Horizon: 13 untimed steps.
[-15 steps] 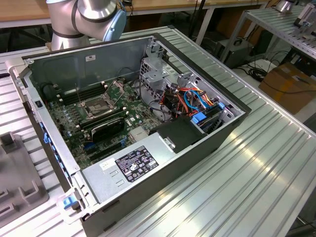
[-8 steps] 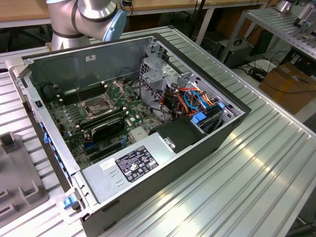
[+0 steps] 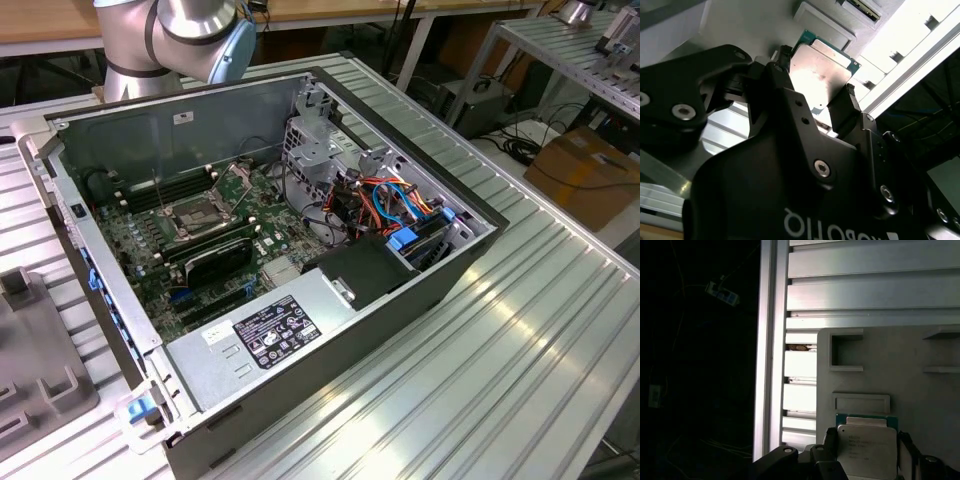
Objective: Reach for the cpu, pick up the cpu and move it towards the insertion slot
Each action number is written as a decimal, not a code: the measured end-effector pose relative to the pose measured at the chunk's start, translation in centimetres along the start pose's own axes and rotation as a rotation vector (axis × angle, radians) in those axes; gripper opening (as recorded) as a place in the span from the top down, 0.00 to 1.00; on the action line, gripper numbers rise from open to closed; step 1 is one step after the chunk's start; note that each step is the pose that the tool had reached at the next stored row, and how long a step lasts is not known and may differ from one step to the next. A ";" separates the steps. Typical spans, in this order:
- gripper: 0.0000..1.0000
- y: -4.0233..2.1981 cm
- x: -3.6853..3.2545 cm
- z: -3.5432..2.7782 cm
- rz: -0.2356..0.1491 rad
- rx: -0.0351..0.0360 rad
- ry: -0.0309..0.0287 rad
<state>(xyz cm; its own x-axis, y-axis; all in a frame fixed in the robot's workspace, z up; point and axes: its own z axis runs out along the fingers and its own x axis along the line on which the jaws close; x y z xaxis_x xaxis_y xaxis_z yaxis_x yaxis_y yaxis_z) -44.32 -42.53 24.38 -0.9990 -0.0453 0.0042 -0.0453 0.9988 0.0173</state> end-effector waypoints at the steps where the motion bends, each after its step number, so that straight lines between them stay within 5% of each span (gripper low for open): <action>1: 0.45 0.00 0.00 -0.06 0.000 -0.0001 -0.0001; 13: 0.45 0.03 0.00 -1.40 0.000 -0.0002 -0.0003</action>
<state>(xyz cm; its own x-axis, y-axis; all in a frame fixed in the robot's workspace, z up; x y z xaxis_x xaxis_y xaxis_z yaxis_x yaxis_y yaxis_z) -44.32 -42.53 25.78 -0.9990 -0.0453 0.0039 -0.0453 0.9988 0.0175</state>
